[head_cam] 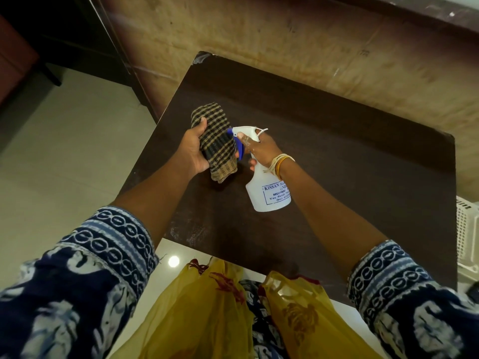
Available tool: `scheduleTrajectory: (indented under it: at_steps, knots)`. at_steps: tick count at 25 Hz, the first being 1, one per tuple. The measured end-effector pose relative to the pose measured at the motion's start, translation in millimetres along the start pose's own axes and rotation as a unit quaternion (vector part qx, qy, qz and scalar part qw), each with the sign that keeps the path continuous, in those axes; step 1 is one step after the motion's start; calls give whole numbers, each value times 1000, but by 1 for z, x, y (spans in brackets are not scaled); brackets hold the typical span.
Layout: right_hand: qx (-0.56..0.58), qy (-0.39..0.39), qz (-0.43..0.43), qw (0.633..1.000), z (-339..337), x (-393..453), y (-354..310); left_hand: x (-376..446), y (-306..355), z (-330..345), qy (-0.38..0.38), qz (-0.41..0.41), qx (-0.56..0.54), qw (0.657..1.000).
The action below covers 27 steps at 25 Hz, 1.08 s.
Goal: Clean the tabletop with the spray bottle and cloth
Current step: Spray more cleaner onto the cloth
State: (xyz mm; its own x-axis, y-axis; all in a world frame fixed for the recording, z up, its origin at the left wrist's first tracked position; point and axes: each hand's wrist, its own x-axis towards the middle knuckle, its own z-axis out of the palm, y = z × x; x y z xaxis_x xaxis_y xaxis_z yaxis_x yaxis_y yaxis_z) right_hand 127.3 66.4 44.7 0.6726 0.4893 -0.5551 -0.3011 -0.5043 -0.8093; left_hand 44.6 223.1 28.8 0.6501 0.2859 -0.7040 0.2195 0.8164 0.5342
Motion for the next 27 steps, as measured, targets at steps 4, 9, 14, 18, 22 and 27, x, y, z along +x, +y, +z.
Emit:
scheduleTrajectory:
  at_steps: [4, 9, 14, 18, 22, 27]
  knots:
    - [-30, -19, -11, 999, -5, -5, -2, -4, 1, -1, -4, -2, -6, 1000]
    - [-12, -37, -18, 999, -7, -9, 3, -9, 0, -3, -4, 2, -9, 1000]
    - [-36, -47, -36, 998, -10, -14, 3, -12, 1, -4, -1, 7, -3, 1000]
    - [-34, -48, -38, 998, -10, -16, 1, -13, 2, -6, 3, 8, -7, 1000]
    - [-35, -23, -53, 998, -10, -8, 3, -13, 2, -6, 9, 9, -13, 1000]
    - [-13, 21, -140, 990, -15, 11, -12, -9, 2, -10, 6, -4, -26, 1000]
